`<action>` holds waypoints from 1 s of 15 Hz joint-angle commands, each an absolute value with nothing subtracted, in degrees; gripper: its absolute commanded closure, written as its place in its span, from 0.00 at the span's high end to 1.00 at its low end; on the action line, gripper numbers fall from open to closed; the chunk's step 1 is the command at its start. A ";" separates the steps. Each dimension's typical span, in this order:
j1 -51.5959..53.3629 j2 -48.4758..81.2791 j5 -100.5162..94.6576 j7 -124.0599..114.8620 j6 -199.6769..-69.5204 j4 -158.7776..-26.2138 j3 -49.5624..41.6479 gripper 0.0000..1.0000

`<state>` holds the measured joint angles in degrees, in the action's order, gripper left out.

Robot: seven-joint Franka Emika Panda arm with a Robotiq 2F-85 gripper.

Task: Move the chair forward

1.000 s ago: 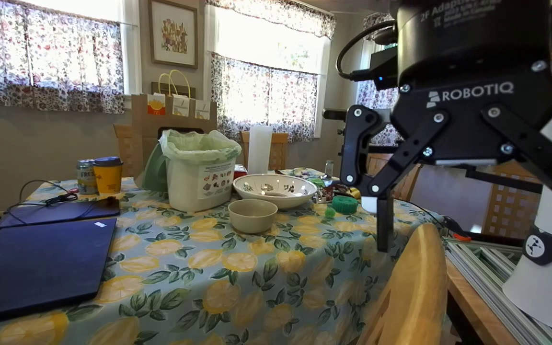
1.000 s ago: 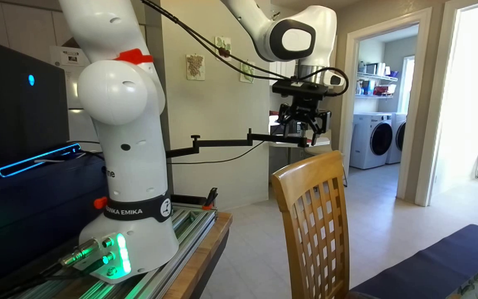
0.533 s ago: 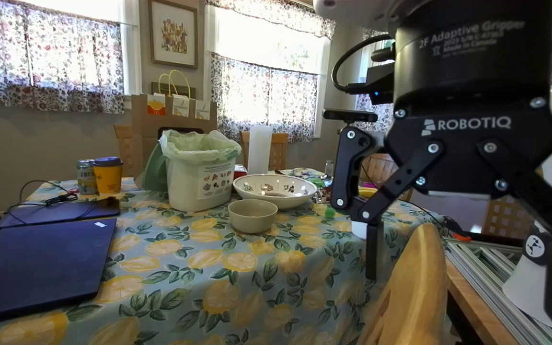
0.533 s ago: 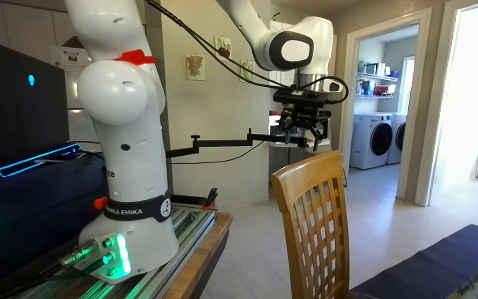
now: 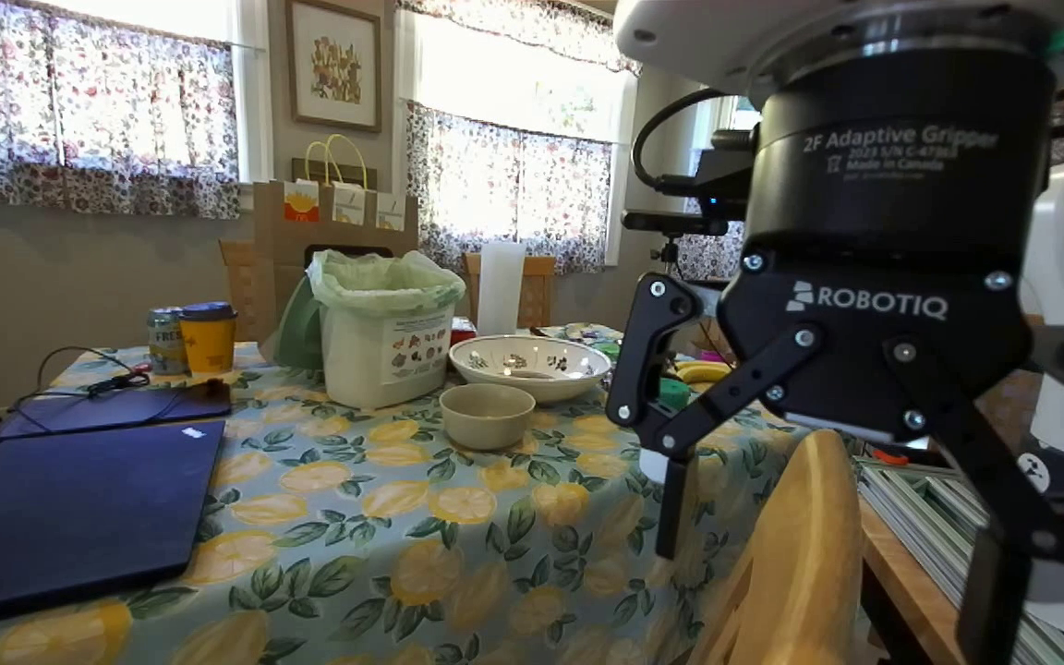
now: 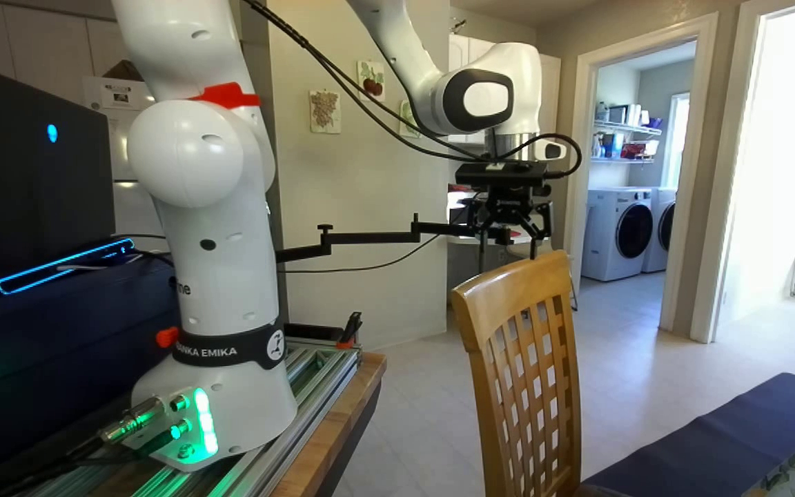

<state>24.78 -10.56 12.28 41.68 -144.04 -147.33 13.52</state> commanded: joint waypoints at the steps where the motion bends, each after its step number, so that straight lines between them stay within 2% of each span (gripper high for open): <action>1: 24.12 -10.31 10.22 40.04 -146.18 -148.98 14.33 1.00; 15: 24.69 -9.24 10.19 38.83 -151.64 -152.29 16.14 1.00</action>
